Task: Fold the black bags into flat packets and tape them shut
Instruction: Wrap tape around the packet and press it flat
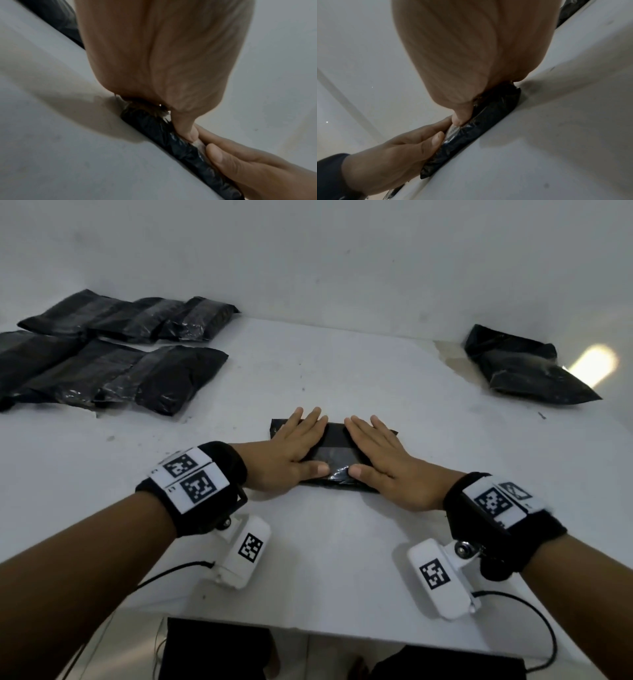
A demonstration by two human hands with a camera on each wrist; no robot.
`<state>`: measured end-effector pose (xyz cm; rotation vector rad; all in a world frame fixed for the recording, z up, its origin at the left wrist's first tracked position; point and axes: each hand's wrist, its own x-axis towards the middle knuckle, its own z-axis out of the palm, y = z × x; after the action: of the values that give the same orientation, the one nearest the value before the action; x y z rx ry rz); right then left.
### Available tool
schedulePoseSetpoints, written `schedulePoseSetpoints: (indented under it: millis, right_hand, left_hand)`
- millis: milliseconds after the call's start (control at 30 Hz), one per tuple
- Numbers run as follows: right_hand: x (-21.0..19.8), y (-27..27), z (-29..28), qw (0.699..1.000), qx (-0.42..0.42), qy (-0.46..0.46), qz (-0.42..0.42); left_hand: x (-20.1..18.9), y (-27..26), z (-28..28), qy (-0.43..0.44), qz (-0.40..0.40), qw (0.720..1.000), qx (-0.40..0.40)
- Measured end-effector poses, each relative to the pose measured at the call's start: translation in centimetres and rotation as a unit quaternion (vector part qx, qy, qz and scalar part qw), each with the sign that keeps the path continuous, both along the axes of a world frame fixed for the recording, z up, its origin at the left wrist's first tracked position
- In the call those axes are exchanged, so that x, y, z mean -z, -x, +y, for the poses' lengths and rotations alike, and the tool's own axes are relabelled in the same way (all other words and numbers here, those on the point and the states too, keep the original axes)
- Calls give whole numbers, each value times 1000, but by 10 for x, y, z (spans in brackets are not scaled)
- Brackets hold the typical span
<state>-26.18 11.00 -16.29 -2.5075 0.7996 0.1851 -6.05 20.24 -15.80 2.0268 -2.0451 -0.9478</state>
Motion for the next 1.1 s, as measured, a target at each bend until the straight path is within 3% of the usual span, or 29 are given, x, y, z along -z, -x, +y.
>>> schedulePoseSetpoints:
  millis: [333,500,633,867,1100]
  right_hand:
    - [-3,9,-13,997,-18,-73,3]
    - [-6,3,-4,992,44,-114,-43]
    - [-4,-7,5,988,95,-68,-98]
    - [5,-22,3,990,91,41,-103]
    - [7,-24,6,987,102,44,-120]
  left_hand:
    - [4,-18,7,11,75,997,-13]
    - [1,-7,6,8,119,991,-57]
    - [-5,7,5,29,109,989,-99]
    - [7,24,-8,98,-22,987,-127]
    - [16,22,-8,153,22,976,-155]
